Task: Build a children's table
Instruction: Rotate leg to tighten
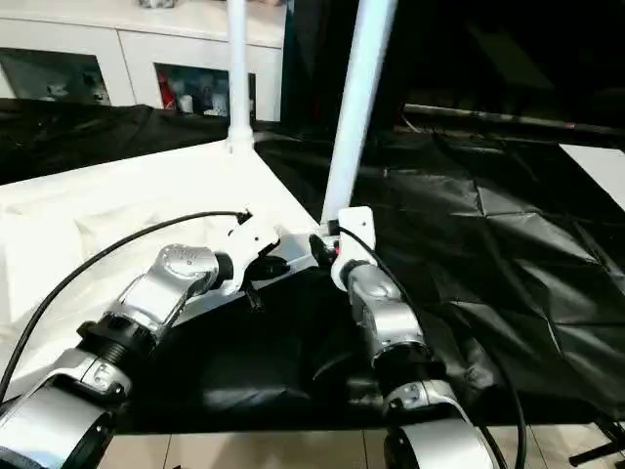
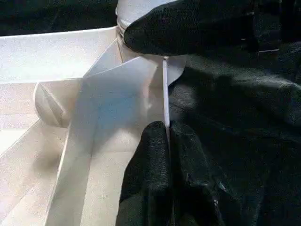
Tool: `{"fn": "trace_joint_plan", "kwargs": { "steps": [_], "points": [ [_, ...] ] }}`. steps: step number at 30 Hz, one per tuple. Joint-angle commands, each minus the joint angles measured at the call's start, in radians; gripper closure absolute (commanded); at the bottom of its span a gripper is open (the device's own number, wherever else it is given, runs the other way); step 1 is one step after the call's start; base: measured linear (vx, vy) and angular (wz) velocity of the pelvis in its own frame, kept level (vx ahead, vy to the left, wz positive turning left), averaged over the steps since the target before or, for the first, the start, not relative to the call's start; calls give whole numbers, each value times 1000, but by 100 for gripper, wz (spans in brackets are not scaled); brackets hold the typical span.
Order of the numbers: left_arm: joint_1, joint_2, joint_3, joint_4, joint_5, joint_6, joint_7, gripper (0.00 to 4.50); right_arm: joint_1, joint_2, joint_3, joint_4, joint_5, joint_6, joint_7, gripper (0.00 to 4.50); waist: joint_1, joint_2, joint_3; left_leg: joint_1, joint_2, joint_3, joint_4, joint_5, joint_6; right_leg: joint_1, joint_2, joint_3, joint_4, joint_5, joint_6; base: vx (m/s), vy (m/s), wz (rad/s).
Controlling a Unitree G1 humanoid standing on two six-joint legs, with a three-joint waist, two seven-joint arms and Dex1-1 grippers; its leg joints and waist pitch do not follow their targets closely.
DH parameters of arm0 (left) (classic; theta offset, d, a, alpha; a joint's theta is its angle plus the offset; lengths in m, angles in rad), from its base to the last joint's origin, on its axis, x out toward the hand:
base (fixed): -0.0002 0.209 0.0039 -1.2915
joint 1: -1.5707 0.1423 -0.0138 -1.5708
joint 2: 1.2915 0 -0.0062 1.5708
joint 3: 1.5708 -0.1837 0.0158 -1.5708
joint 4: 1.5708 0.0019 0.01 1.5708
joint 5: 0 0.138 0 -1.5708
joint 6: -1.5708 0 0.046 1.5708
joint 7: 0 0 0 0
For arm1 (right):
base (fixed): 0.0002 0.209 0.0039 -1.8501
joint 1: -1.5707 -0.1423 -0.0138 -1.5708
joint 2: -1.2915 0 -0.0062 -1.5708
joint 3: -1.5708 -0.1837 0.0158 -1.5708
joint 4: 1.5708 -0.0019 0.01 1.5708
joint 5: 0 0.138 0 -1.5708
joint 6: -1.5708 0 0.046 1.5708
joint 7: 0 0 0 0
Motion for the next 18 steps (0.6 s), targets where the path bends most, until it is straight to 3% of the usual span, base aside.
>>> {"fn": "trace_joint_plan", "kwargs": {
  "steps": [1,4,8,13,18],
  "points": [
    [10,-16,-40,34,18,12,-10,450,-2,10,15,40,-10,13,15,110,-2,15,-53,-6,26,-7,-73,-210,-8,41,-76,62,-81,-257,-126,0,0,0],
    [19,6,-36,31,16,11,-26,450,-8,2,6,16,10,-23,74,101,-1,13,-52,-6,28,-7,-74,-219,-3,42,-78,62,-84,-278,-123,0,0,0],
    [30,33,-34,24,14,10,-62,450,-14,-30,21,-10,12,-45,146,60,-1,12,-53,-9,28,-6,-73,-195,5,44,-78,62,-78,-236,-140,0,0,0],
    [73,117,-47,-34,0,-4,-187,450,27,-180,113,-145,-2,-5,429,52,1,11,-56,-15,27,-3,-66,-130,42,52,-73,62,-69,-144,-160,0,0,0],
    [112,181,-52,-108,-41,-31,-312,450,95,-311,193,-277,13,17,691,52,6,14,-55,-13,31,-2,-66,-131,57,53,-74,63,-68,-122,-176,0,0,0]
  ]
}}
